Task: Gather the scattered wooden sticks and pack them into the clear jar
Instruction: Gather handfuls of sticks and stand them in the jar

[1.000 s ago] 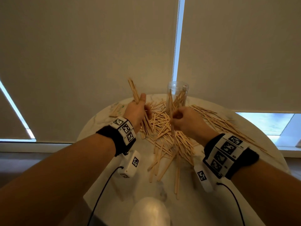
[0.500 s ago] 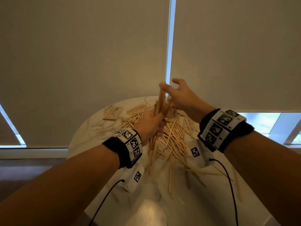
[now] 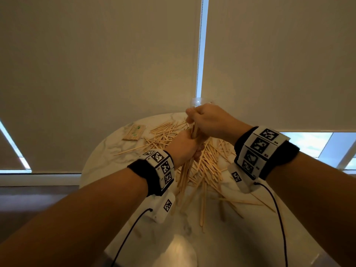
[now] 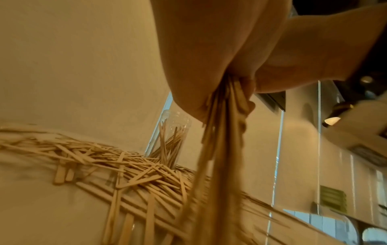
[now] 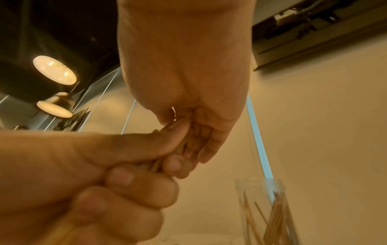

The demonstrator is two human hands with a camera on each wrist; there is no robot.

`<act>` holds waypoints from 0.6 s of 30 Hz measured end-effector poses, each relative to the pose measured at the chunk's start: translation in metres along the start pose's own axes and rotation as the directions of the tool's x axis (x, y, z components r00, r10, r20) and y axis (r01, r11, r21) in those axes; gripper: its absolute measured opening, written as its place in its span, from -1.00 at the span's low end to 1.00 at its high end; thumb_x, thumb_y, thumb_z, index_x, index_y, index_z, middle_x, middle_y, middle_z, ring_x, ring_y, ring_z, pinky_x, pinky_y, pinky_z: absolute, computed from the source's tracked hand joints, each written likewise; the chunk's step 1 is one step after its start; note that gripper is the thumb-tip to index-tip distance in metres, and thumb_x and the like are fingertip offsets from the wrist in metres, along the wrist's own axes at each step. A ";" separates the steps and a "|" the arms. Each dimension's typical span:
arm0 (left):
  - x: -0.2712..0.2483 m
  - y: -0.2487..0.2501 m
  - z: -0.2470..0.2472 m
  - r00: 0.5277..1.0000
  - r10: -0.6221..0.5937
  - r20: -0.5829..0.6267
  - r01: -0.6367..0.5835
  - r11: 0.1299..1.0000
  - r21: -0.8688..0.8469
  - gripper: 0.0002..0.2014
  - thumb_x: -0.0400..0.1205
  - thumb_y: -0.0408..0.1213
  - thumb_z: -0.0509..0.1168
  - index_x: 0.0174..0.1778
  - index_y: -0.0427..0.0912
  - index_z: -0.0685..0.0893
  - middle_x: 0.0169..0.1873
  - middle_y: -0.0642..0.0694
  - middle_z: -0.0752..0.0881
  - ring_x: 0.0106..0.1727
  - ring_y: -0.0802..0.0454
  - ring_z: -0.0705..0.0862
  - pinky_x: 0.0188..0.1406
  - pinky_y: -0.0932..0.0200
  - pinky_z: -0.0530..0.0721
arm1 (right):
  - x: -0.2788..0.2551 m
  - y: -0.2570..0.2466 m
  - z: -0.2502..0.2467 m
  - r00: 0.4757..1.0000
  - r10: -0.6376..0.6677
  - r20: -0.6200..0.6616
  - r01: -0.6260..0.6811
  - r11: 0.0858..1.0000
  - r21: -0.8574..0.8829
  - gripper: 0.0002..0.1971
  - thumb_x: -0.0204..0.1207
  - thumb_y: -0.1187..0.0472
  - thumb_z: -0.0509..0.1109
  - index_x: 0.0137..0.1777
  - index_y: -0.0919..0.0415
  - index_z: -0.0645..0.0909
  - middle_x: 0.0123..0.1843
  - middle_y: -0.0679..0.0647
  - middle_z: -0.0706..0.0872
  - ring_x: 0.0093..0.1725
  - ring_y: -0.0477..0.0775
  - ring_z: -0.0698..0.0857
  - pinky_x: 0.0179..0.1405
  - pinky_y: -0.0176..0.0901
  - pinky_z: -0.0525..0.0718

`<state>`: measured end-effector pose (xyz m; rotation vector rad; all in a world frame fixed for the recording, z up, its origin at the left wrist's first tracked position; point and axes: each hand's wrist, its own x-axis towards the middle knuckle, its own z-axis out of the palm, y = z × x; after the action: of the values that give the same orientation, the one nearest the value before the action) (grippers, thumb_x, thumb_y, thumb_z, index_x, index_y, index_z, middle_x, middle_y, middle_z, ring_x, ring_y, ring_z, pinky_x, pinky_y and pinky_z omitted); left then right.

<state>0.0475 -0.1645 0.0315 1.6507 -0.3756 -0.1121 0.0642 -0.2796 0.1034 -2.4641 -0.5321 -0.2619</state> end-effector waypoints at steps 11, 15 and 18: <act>0.020 0.003 -0.026 0.916 -0.023 -0.402 -0.125 0.932 -0.340 -0.77 0.80 -0.19 0.20 -0.15 -0.18 0.43 -0.50 -0.01 0.43 -0.55 0.12 0.41 -0.54 0.19 0.52 | -0.042 0.020 0.045 0.775 0.191 0.602 -0.479 0.800 0.363 -0.44 0.42 0.13 0.63 0.30 0.21 0.43 0.07 0.23 0.74 -0.08 0.11 0.80 0.08 0.10 0.81; 0.017 -0.007 -0.016 0.920 -0.081 -0.384 -0.057 0.940 -0.336 -0.66 0.78 -0.08 0.21 -0.27 -0.18 0.53 -0.47 -0.05 0.56 -0.48 0.03 0.52 -0.40 0.10 0.58 | -0.042 0.015 0.062 0.876 0.111 0.470 -0.371 0.777 0.508 -0.85 0.45 0.33 0.48 -0.14 0.24 0.52 -0.37 0.12 0.51 -0.47 0.00 0.46 -0.48 -0.13 0.50; 0.014 -0.007 -0.017 0.919 -0.137 -0.370 0.023 0.955 -0.296 -0.62 0.76 -0.01 0.22 -0.11 -0.27 0.69 -0.25 -0.17 0.79 -0.33 -0.05 0.73 -0.28 0.04 0.70 | -0.040 0.011 0.063 0.936 0.134 0.325 -0.276 0.854 0.442 -0.82 0.52 0.20 0.39 0.07 0.15 0.49 -0.24 0.12 0.60 -0.47 -0.03 0.47 -0.56 -0.15 0.46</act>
<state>0.0666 -0.1516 0.0284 1.3590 0.0148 0.0966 0.0370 -0.2626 0.0352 -2.0462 -0.3829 0.2916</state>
